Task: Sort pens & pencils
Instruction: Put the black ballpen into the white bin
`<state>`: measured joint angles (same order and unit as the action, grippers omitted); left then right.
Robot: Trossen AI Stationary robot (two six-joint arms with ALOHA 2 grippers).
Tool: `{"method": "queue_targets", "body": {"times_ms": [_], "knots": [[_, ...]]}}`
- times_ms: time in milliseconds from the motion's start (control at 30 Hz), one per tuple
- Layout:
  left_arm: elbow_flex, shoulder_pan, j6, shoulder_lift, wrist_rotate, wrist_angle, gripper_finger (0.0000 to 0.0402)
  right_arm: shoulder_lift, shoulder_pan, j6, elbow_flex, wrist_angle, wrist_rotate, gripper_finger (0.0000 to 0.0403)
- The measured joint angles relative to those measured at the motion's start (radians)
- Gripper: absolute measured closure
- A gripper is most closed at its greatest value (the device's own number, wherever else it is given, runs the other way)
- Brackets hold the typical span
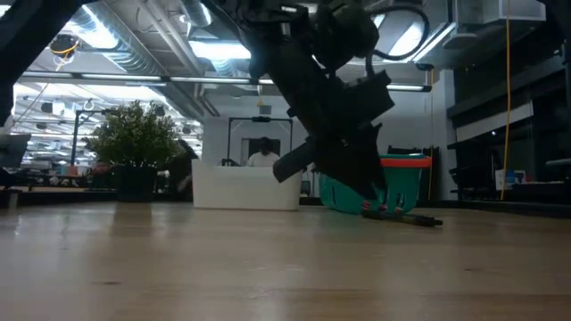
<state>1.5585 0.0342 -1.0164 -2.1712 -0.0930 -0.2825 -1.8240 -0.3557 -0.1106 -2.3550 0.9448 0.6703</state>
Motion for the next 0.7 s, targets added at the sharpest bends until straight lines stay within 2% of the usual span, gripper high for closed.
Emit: {"method": "queue_targets", "body": {"times_ms": [700], "knots": [[0.0, -0.02, -0.016, -0.001, 0.121, 0.064, 0.0304, 0.0, 0.0, -0.026, 0.0, -0.067, -0.02, 0.0327]]}}
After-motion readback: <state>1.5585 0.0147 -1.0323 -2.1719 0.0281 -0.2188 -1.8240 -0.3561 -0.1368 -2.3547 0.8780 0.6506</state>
